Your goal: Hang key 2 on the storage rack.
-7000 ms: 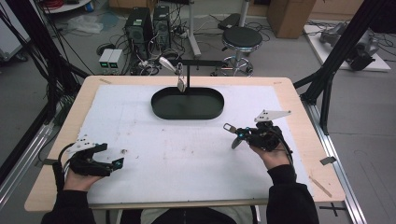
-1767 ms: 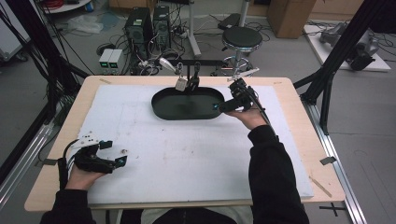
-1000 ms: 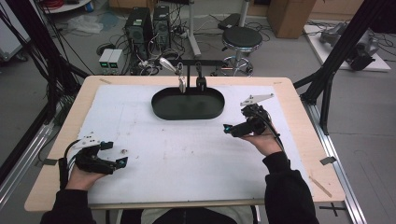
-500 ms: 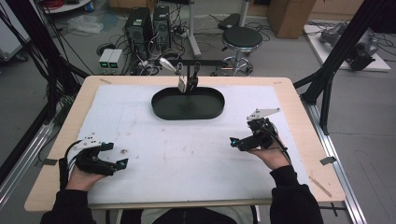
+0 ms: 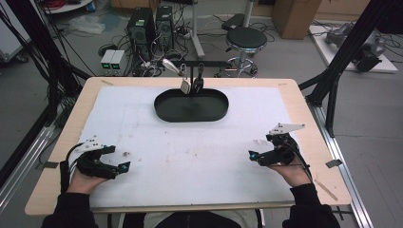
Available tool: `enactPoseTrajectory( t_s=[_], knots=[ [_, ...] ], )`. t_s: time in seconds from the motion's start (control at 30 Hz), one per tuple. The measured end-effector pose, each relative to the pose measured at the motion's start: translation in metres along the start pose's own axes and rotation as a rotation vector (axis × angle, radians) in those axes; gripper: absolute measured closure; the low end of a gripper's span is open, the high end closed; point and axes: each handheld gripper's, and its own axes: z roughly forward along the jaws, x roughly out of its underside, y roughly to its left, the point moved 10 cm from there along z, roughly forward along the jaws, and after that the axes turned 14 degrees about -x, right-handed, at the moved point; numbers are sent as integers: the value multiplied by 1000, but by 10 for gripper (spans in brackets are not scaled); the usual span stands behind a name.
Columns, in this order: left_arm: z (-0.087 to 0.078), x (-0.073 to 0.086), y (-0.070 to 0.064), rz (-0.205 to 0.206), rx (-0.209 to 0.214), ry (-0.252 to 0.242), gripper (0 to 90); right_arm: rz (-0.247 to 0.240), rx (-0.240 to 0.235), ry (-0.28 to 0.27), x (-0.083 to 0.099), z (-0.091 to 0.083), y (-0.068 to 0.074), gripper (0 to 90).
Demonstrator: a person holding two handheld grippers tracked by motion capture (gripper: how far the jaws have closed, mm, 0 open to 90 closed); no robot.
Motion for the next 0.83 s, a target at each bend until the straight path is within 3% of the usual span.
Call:
enactPoseTrajectory(
  t_s=[0.37, 0.47, 0.63, 0.83],
  knots=[
    [0, 1, 0, 3, -3, 4, 17, 39, 7, 3, 33, -3, -8, 7],
    [1, 0, 0, -1, -2, 2, 17, 41, 29, 45, 46, 3, -13, 8],
    [1, 1, 1, 2, -3, 5, 17, 38, 30, 62, 49, 8, -13, 7],
    [2, 1, 0, 4, -2, 8, 17, 23, 29, 40, 45, 7, -10, 7]
  ],
)
